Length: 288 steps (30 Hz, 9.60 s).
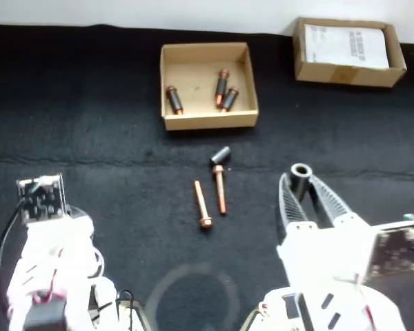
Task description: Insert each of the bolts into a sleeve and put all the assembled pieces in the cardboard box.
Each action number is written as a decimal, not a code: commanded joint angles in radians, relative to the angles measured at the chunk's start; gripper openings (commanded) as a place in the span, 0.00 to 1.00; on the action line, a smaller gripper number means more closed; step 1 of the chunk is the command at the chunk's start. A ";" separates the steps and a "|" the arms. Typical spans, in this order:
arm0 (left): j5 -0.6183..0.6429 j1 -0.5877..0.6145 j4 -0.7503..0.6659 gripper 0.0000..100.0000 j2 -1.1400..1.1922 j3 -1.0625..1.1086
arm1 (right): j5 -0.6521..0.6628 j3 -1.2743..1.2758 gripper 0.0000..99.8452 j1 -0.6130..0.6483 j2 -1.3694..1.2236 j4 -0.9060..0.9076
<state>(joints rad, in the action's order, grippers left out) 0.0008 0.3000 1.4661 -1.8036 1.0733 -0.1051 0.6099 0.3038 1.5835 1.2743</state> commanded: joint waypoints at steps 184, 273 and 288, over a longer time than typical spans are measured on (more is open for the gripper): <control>0.285 -0.693 0.301 0.01 1.998 -2.221 | -0.002 1.190 0.01 -0.004 0.239 -0.868; 0.199 -0.951 -1.269 0.01 1.293 -0.317 | 0.135 1.095 0.01 0.059 0.239 -0.865; 0.204 -0.886 -0.908 0.06 1.026 -0.308 | 0.135 1.109 0.01 0.053 0.237 -0.869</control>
<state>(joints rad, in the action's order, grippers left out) 0.2018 -0.5992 0.4902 -0.7158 0.7725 0.0222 1.6717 0.3682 1.8075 0.4227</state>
